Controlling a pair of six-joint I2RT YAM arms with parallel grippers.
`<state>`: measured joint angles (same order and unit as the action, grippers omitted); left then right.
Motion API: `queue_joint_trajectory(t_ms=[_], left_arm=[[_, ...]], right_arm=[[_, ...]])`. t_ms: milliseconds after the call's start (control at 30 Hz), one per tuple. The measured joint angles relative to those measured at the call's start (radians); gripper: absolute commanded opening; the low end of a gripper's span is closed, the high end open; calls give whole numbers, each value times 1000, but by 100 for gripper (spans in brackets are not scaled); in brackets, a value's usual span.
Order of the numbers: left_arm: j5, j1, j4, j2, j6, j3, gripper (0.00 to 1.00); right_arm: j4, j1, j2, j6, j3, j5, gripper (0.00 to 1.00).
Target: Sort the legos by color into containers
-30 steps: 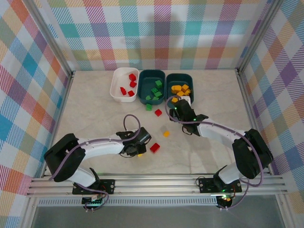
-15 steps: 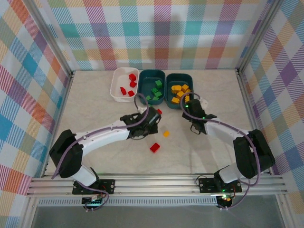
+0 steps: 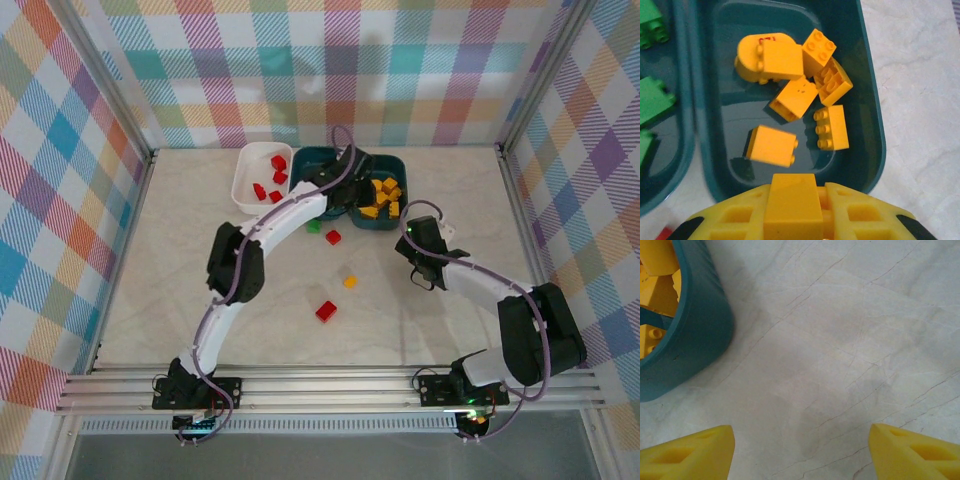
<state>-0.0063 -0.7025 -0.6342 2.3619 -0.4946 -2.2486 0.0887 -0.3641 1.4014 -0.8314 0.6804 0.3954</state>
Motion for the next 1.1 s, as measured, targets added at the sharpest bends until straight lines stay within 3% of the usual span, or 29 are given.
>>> queue_joint_trajectory(t_ms=[200,467,667,733,900,967,1100], left_arm=[[64,13,-46,148,29,-183,28],[92,24,-48,187,60,-269,76],[71,24,-61,138,91,-259,77],[40,25,-48,43,99,-133,78],[-11,62,117,-406,57,486,83],[-35,116,209,-605,8,749,84],[-100,206,353,-862,-77,1161,86]], right_arm=[[-18,0,-17,1,-12,-8,72],[-49,0,-17,5,-13,-39,73],[-59,-36,-30,35,-13,-40,73],[-53,-79,-32,55,-5,-35,73],[-6,-242,-25,85,55,-29,74],[18,-315,-13,81,70,-30,75],[64,-415,32,45,74,-53,74]])
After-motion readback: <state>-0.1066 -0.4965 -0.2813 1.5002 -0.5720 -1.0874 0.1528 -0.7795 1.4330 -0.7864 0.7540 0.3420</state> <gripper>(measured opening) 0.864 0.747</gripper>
